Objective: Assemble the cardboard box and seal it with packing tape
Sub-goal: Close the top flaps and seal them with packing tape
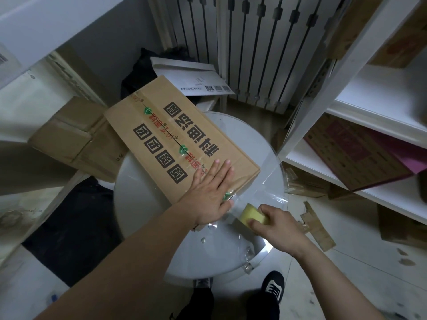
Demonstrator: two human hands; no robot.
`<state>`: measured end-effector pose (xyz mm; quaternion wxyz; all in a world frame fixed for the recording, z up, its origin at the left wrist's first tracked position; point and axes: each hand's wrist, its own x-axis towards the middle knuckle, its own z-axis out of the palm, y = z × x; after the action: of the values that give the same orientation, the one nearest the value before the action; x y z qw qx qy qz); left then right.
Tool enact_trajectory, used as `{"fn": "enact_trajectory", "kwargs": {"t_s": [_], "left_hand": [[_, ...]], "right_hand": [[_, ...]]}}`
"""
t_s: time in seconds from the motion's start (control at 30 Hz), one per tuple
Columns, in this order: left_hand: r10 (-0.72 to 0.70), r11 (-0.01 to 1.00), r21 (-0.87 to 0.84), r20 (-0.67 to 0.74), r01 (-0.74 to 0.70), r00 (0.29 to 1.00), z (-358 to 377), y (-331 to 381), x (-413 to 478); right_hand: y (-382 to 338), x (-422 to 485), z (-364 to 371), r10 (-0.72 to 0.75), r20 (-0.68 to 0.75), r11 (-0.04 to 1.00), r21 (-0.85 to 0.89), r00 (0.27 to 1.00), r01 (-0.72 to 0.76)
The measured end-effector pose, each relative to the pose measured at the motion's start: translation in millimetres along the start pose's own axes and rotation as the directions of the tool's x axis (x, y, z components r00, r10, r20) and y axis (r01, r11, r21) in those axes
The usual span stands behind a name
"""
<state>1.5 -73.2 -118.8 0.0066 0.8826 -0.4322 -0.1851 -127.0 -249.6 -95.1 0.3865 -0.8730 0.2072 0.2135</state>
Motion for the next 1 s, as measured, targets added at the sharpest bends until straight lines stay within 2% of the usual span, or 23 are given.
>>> {"fn": "enact_trajectory", "kwargs": {"t_s": [0.13,0.3,0.43,0.5,0.6,0.67,0.73,0.83,1.0], "left_hand": [[-0.002,1.0,-0.006,0.024,0.002,1.0,-2.1,1.4,-0.4],[-0.006,1.0,-0.023,0.044,0.007,0.999,-3.3,1.3,-0.3],[0.022,0.999,-0.041,0.073,-0.019,0.997,-11.9,-3.3,-1.2],[0.007,0.995,-0.098,0.028,-0.004,1.0,-15.9,-4.0,-4.2],[-0.078,0.976,-0.216,-0.221,0.029,0.972,-16.1,1.9,-15.2],[-0.148,0.946,-0.325,-0.396,0.012,0.906,-14.9,5.9,-24.5],[-0.182,0.913,-0.405,-0.483,-0.035,0.856,-10.5,9.6,-34.8],[-0.146,0.921,-0.384,-0.498,-0.066,0.855,-0.3,16.7,-48.1],[-0.129,0.932,-0.362,-0.397,-0.025,0.909,14.3,25.3,-55.1]], "right_hand": [[-9.0,1.7,0.4,0.055,-0.001,0.962,-0.27,0.999,-0.053],[-14.1,8.4,4.3,0.102,-0.018,0.937,-0.334,0.995,-0.102],[-5.6,0.8,3.8,0.06,-0.032,0.979,-0.195,0.998,-0.065],[-4.8,-2.7,0.6,0.046,-0.053,0.988,-0.144,0.998,-0.053],[-9.1,-6.4,-3.8,0.062,-0.057,0.997,-0.043,0.996,-0.064],[-11.9,-8.4,-6.7,0.077,-0.052,0.997,0.031,0.996,-0.075],[-14.2,-10.8,-10.0,0.087,-0.038,0.991,0.103,0.995,-0.083],[-16.6,-13.0,-14.2,0.107,-0.013,0.972,0.21,0.994,-0.102],[-18.1,-12.9,-15.5,0.194,0.02,0.909,0.372,0.981,-0.187]]}}
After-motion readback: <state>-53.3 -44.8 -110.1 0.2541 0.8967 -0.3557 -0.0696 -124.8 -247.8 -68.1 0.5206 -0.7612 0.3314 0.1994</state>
